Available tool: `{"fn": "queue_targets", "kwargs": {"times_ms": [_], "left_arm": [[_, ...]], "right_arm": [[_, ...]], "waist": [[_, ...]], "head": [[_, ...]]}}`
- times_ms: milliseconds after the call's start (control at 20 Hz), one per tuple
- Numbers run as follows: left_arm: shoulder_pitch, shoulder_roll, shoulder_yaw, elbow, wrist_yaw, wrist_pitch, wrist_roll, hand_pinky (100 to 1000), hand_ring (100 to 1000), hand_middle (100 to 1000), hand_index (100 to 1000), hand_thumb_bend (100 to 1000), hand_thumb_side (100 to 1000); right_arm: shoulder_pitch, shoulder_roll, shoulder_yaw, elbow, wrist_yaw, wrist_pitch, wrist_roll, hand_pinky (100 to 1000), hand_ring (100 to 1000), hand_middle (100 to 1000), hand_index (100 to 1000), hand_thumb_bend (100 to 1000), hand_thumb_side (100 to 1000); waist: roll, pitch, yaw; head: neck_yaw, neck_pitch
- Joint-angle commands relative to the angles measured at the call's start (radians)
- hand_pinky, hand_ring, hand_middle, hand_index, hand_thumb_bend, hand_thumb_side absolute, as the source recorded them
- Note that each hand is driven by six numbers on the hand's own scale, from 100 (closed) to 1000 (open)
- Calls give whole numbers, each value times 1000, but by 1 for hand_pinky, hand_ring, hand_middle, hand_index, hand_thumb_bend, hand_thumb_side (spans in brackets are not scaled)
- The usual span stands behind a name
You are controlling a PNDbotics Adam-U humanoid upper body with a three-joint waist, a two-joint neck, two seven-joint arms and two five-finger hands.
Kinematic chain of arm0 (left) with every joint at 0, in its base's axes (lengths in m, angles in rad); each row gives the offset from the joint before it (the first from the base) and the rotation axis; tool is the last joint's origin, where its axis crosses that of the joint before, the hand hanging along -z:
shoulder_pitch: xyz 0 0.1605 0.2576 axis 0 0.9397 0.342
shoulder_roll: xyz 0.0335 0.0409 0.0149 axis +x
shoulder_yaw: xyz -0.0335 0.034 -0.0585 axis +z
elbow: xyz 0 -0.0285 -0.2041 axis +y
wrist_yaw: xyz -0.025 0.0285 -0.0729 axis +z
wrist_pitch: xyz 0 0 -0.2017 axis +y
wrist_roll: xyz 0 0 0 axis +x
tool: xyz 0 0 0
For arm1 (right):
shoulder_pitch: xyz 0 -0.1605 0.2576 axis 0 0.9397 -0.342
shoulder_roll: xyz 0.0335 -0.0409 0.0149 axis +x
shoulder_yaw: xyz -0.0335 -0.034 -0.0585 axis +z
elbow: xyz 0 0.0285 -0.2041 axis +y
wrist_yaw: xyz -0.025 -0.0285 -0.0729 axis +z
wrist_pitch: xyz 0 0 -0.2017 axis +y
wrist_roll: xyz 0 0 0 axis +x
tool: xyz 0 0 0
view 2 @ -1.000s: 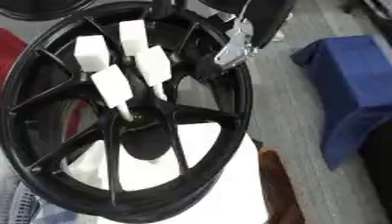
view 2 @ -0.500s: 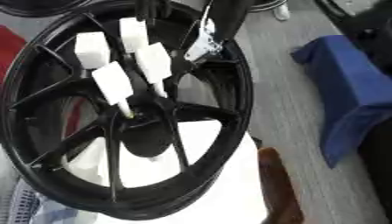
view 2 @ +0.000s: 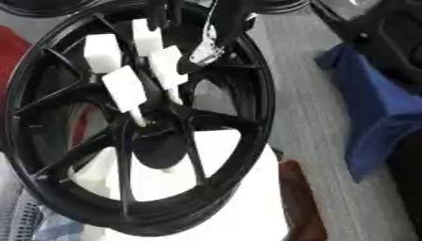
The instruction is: Pull the pin out of the wheel hub.
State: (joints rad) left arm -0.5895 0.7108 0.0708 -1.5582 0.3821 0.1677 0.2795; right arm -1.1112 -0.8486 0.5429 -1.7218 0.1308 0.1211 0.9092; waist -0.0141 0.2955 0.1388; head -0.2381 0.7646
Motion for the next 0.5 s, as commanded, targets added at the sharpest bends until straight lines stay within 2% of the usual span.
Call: {"fn": "queue_targets", "kwargs": {"times_ms": [50,500], "left_arm": [[-19,22,6,-11,0,-1,-4,751,780,687,756,556,652],[-19,14,8,-11,2,0,-6,753,780,688,755,551,655]], "right_arm": [[-13,-6,-5,22,8,2,-2,864,723,705,773,445,315],[2,4,10,63,15,-14,-2,866,723,705,774,447,306]], "waist": [[4,-20,4],[1,-9,11]], "head": [[-3,5],[5,5]]}}
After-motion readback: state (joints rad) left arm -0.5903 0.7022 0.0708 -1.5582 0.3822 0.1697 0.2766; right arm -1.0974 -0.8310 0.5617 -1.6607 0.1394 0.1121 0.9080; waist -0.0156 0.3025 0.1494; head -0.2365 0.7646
